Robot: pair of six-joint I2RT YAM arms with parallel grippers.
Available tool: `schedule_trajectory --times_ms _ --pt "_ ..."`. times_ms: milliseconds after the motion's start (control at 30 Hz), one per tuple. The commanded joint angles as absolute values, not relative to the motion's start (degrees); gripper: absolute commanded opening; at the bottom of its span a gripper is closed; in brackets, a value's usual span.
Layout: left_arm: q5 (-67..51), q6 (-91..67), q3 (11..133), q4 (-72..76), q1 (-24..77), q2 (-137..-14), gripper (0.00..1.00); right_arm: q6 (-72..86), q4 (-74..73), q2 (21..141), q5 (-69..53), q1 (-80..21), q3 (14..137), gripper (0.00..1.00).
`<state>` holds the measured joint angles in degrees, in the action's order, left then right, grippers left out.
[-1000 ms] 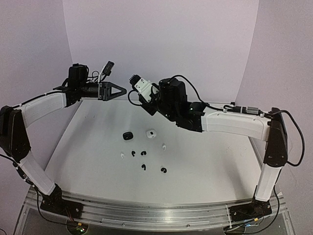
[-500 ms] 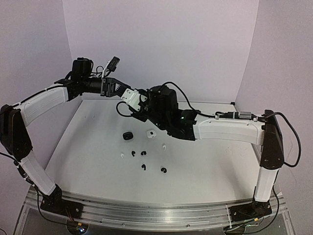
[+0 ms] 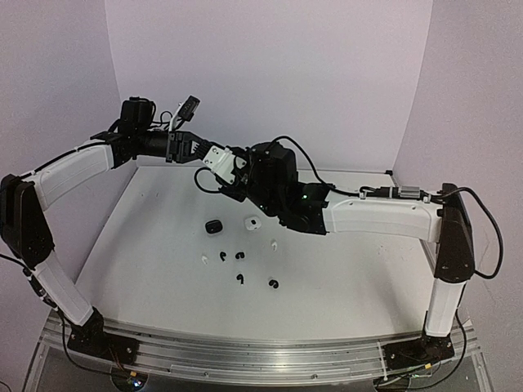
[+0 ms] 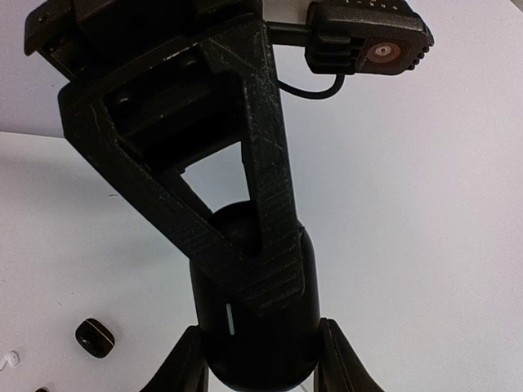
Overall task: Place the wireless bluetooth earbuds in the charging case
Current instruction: Pass from the right arm to the left, then pass from the left arm to the right
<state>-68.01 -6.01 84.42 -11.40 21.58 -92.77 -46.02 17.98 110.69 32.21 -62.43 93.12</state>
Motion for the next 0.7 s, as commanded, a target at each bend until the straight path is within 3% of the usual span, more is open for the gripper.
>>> schedule_trajectory --times_ms 0,33,100,233,267,367,500,667 --pt "-72.6 -6.8 86.7 -10.6 22.2 -92.7 0.0 -45.9 22.3 109.1 31.4 -62.5 93.3 0.09" --pt "-72.9 -6.7 86.4 -10.4 22.2 -92.5 0.0 -45.3 22.3 109.0 31.0 -62.6 93.1 0.1" --pt "-73.6 -5.7 85.4 -10.0 22.2 -91.8 0.0 -43.9 22.3 108.7 30.0 -62.5 92.6 0.26" --pt "-74.0 -2.4 84.1 -8.7 21.8 -90.3 0.0 -37.6 19.9 106.8 26.3 -62.3 91.8 0.9" --pt "-74.1 -1.3 84.0 -8.6 21.6 -89.9 0.0 -34.6 17.3 106.0 24.0 -61.8 92.3 0.97" --pt "-75.0 3.5 84.4 -8.9 20.6 -89.6 0.0 -19.5 4.5 103.3 7.8 -57.5 95.0 0.98" --pt "-77.0 15.9 86.3 -16.1 20.4 -89.6 0.0 -6.3 -1.8 99.7 -14.9 -52.2 94.0 0.98" --pt "-79.1 28.5 87.7 -24.4 20.7 -89.0 0.0 -1.0 -3.4 98.2 -20.8 -51.7 92.8 0.96"
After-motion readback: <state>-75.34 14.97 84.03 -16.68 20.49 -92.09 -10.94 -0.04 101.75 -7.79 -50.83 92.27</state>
